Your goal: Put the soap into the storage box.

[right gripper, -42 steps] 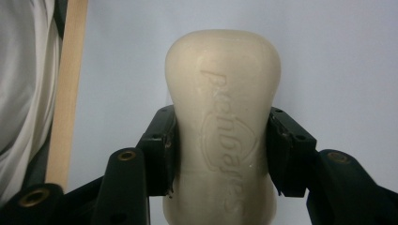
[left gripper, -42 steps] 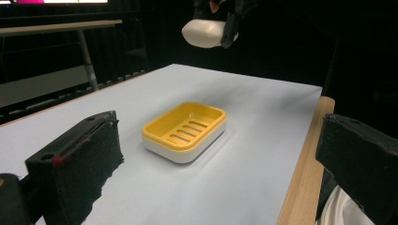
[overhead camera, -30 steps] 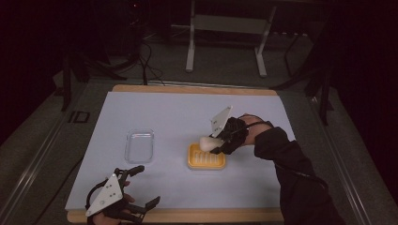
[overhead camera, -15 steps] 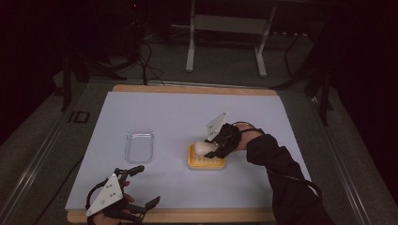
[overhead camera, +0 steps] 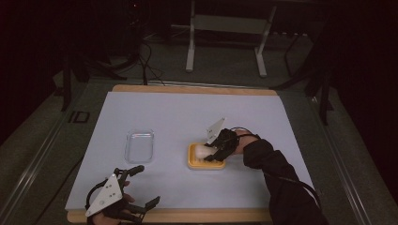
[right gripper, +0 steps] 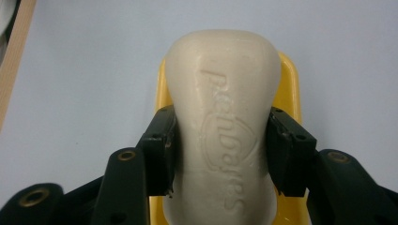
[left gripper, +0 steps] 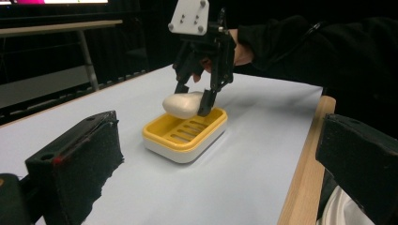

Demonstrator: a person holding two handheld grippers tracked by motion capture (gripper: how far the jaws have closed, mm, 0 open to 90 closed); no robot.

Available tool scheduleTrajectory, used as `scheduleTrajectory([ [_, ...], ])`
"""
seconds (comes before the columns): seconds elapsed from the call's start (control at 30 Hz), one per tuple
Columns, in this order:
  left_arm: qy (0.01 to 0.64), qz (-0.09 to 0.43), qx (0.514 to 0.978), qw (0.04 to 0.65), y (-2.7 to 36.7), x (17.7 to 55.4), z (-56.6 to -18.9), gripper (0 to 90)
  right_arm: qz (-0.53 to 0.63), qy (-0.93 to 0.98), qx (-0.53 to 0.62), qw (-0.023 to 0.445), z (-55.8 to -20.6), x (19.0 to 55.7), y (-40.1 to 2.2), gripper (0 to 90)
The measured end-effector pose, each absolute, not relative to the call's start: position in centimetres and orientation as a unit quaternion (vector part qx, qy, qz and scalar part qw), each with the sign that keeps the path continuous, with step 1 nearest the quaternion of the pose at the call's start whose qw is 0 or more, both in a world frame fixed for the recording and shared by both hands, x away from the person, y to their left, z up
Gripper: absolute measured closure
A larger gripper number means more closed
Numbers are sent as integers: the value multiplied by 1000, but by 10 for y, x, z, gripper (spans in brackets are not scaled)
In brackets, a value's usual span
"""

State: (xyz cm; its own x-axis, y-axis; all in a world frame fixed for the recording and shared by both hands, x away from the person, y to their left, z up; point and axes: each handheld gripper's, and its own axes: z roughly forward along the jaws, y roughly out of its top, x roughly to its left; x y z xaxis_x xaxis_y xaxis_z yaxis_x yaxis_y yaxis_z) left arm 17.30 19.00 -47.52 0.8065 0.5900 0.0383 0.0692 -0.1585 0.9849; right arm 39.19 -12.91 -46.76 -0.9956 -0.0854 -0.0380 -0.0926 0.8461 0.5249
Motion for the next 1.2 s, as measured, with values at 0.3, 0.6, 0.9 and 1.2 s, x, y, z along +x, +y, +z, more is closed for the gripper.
scheduleTrajectory([
  [0.3,225,214,731,607,190,173,-475,7,251,967,-43,11,-488,397,-124,496],
  [0.6,224,213,732,607,190,173,-475,7,243,970,-25,2,-496,401,-123,494],
  [0.9,224,213,732,607,190,173,-475,7,237,971,-21,-12,-497,400,-118,467],
  [1.2,225,213,733,606,189,173,-476,7,257,966,-7,-2,-471,399,-123,445],
])
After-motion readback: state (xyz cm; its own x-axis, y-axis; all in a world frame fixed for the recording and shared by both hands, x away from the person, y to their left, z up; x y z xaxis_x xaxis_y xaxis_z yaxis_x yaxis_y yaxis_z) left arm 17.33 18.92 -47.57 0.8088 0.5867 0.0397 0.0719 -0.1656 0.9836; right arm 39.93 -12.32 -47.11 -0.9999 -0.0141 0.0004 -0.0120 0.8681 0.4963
